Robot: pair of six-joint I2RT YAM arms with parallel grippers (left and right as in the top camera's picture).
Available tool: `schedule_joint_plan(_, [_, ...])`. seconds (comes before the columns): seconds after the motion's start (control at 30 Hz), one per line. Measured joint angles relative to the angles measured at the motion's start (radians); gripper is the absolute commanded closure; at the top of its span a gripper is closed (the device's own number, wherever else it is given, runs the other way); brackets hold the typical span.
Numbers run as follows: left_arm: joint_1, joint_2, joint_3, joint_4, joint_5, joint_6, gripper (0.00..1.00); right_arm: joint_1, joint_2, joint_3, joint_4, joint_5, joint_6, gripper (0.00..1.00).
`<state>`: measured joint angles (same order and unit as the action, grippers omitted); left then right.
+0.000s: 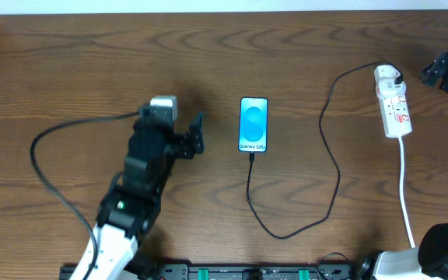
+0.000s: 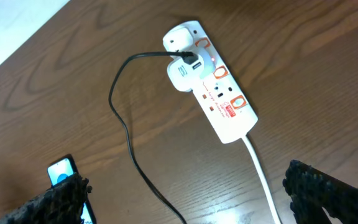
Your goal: Plug charger to phone and switch on socket
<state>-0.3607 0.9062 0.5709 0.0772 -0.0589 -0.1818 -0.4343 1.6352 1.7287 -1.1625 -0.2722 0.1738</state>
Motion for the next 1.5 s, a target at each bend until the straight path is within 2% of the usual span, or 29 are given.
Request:
schedule_joint_plan(0.23, [0.011, -0.195, -0.218, 0.24, 0.0, -0.001, 0.11, 0.0, 0.0, 0.0, 0.0, 0.0, 0.002, 0.01])
schedule_joint_plan(0.37, [0.05, -0.286, -0.328, 0.327, 0.001, -0.003, 0.11, 0.0, 0.0, 0.0, 0.0, 0.0, 0.002, 0.01])
schedule_joint_plan(0.57, [0.15, -0.43, -0.459, 0.389, 0.03, -0.031, 0.11, 0.0, 0.0, 0.0, 0.0, 0.0, 0.002, 0.01])
schedule_joint_plan(0.83, [0.257, -0.613, -0.535, 0.393, 0.06, -0.047, 0.11, 0.0, 0.0, 0.0, 0.0, -0.001, 0.002, 0.01])
schedule_joint_plan(1.27, [0.345, -0.868, -0.564, 0.044, 0.062, -0.051, 0.11, 0.0, 0.0, 0.0, 0.0, 0.0, 0.002, 0.01])
schedule_joint_plan(1.5, [0.367, -0.895, -0.565, -0.035, 0.061, -0.051, 0.11, 0.0, 0.0, 0.0, 0.0, 0.0, 0.002, 0.01])
